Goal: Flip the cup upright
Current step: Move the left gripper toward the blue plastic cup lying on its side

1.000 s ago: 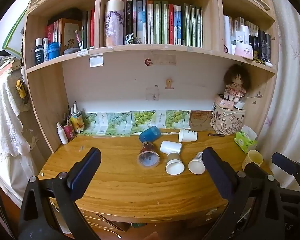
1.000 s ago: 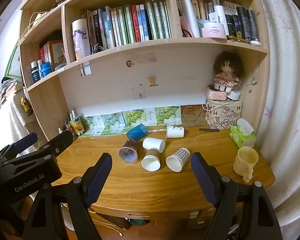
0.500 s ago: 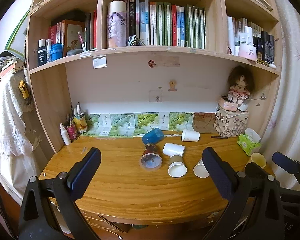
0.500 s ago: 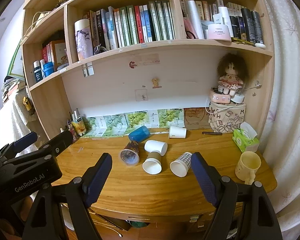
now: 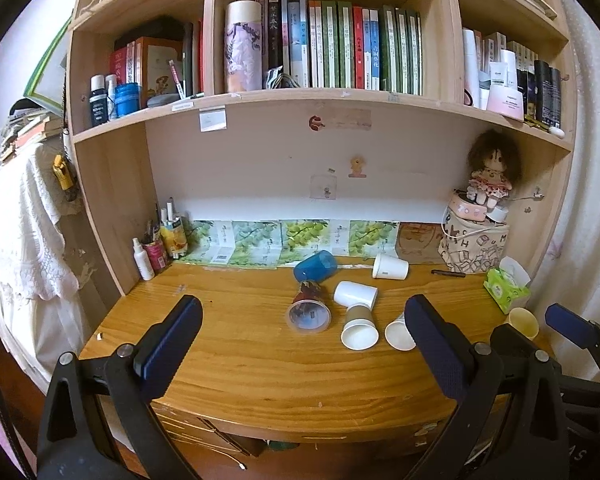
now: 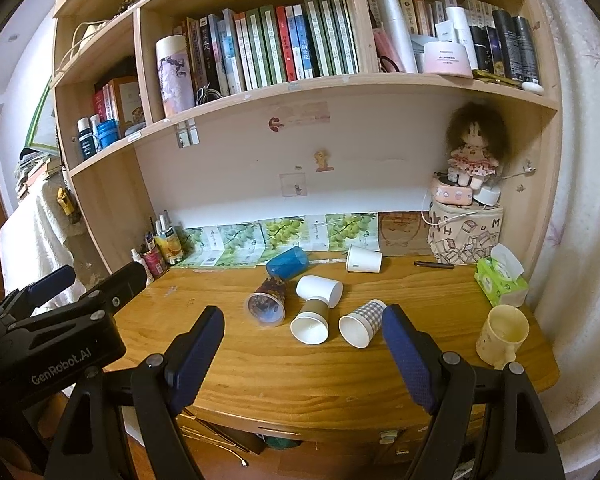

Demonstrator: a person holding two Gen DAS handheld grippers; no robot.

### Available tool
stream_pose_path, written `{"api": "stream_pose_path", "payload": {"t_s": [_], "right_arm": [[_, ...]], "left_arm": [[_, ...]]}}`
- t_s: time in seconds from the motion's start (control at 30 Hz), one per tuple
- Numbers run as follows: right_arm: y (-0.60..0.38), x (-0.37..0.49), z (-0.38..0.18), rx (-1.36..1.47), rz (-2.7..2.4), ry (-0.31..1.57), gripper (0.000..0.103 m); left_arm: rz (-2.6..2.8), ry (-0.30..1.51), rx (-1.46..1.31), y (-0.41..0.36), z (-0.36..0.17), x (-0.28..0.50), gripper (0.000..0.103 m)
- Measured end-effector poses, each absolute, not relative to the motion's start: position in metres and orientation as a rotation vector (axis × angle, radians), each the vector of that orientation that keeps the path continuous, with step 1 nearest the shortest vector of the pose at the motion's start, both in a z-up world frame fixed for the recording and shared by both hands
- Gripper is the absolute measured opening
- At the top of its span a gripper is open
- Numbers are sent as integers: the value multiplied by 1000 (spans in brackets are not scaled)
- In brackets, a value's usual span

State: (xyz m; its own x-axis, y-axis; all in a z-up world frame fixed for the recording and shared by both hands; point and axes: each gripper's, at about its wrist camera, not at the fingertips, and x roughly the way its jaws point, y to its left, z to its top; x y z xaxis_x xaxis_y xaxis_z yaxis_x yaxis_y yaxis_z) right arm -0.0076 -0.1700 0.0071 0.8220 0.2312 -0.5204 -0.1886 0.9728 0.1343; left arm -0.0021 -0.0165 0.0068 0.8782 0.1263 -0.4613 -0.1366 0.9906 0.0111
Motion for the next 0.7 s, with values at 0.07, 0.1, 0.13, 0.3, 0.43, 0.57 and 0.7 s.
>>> {"api": "stream_pose_path", "payload": {"t_s": [0.07,0.1,0.13,0.3,0.43,0.57,0.7], "right_arm": [[-171,-8,6,76,228,567,82],[-172,-9,6,77,231,569,82],[-173,-9,6,78,236,571,82],[-177,-12,0,92,255,588,82],[-177,-16,-6,92,285,598,82],[-175,-14,-12,110,317,634,82],[-172,-12,-15,107,329,640,82]], "left_arm": [[146,482,-17,-19,7,-4,102],[150,482,-18,-19,8,-5,102],[153,482,-18,-20,8,-6,102],[170,505,-16,-23,4,-11,101],[192,524,-23,-22,1,-17,101],[220,547,-15,-21,-3,-21,101],[230,554,-11,-18,-4,-20,101]]}}
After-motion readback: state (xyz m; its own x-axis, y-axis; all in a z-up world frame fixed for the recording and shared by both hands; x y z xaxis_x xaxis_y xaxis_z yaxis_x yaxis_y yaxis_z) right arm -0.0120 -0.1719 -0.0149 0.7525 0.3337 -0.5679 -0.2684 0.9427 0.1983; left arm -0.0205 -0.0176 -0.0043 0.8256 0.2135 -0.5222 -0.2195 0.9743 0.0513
